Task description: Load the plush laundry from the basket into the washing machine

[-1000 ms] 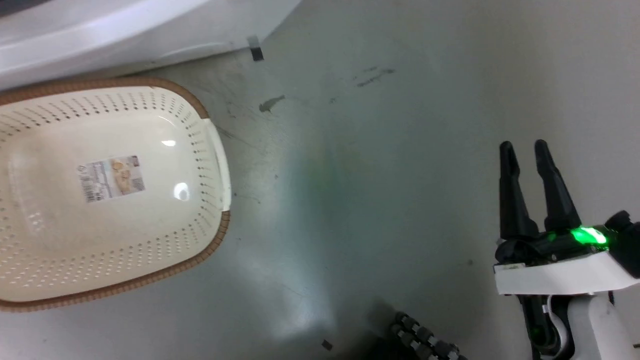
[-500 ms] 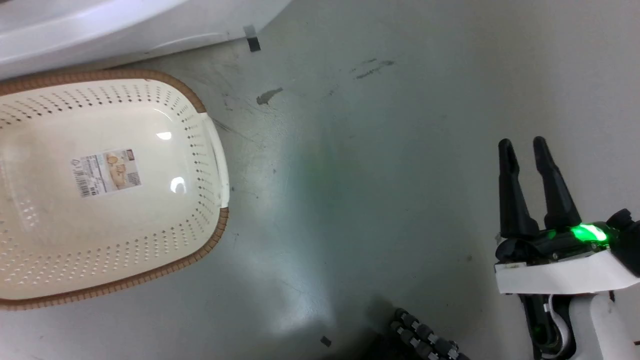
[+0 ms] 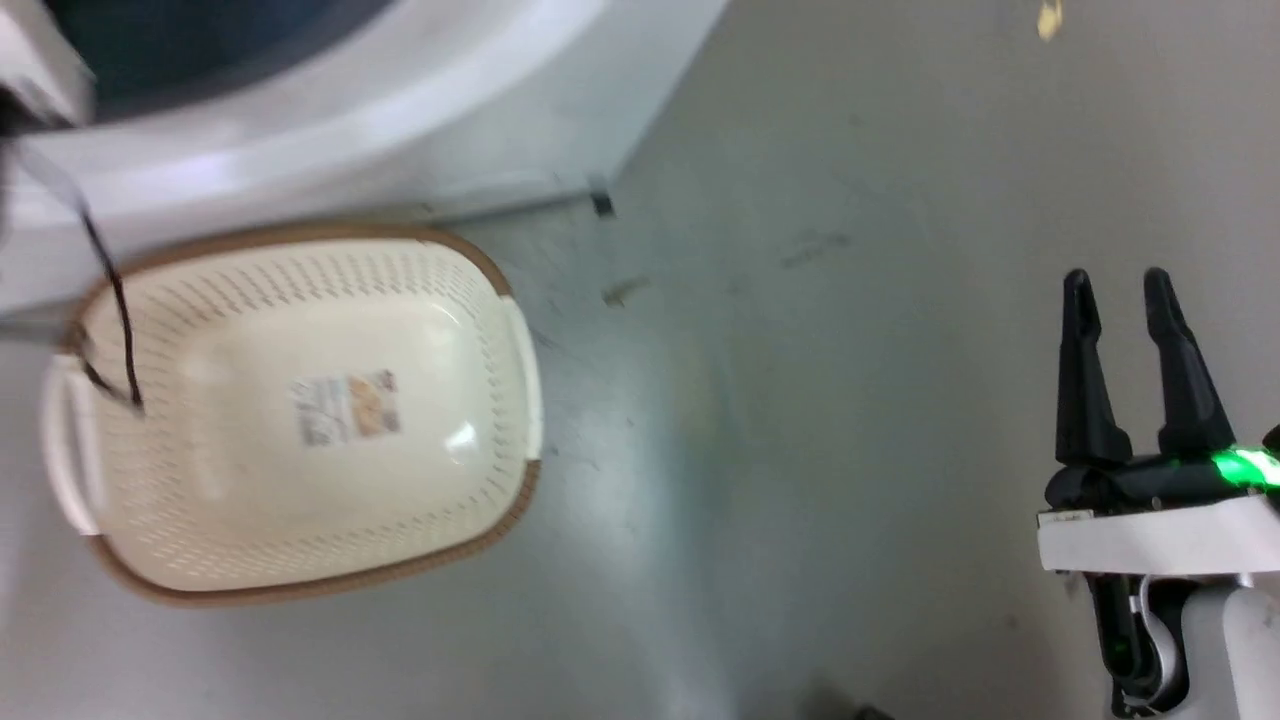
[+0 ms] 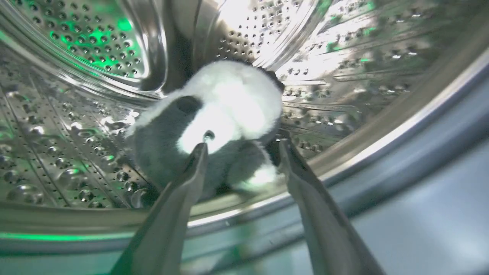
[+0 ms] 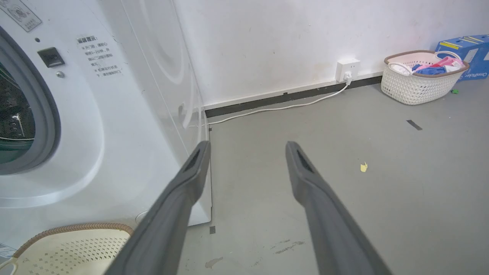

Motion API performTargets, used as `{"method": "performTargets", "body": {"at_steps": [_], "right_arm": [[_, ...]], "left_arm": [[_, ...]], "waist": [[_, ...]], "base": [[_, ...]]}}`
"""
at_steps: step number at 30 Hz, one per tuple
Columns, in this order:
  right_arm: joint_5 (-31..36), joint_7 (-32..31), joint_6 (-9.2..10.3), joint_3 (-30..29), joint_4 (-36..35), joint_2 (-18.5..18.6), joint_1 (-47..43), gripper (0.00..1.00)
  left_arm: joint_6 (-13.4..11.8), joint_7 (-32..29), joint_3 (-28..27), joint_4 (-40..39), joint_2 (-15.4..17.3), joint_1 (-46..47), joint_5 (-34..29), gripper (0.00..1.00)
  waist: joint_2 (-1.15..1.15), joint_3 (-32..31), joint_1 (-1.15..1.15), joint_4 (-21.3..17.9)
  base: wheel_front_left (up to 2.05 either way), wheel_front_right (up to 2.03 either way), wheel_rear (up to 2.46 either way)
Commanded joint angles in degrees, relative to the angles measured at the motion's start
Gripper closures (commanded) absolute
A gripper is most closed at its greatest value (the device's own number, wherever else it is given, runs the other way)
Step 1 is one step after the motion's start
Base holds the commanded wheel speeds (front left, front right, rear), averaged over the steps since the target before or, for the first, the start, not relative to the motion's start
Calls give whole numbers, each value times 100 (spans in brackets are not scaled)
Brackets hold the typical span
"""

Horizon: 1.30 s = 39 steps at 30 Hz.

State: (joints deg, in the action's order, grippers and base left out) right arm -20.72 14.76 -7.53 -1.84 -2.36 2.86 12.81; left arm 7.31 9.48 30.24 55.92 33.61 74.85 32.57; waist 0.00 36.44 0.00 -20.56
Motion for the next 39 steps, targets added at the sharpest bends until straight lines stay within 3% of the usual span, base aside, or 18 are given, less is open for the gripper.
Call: {"method": "performTargets", "body": {"at_steps": [1,8,12,19,26,33,39], "right_arm": [[123,24,4,-56,27,1,-101,0],[453,24,4,-198,141,1,-503,0],[583,24,4,-212,159,1,-685,0],[700,24,4,-191,202,1,-1021,0],[734,24,4,48,277,1,-1337,0],[912,24,4,89,410,1,-1597,0],[931,24,4,88,473,1,-1715,0]], "left_arm": [[17,186,77,27,-105,-317,81,0],[17,542,127,-260,-374,-1658,397,0],[-58,549,-342,-1074,-420,-2503,352,0],[-468,551,-1336,-2678,-904,-4432,72,0],[-736,552,-2059,-4036,-1507,-6194,-403,0],[-766,552,-2403,-4819,-2045,-7282,-874,0],[-662,552,-2598,-5026,-2499,-7797,-1286,0]], "waist": [[0,-694,0,449],[0,-1846,0,903],[0,-2310,0,1135],[0,-2992,0,1519],[0,-3414,0,1814],[0,-3609,0,2069],[0,-3673,0,2155]], "base": [[0,0,0],[0,0,0],[0,0,0],[0,0,0],[0,0,0],[0,0,0],[0,0,0]]}}
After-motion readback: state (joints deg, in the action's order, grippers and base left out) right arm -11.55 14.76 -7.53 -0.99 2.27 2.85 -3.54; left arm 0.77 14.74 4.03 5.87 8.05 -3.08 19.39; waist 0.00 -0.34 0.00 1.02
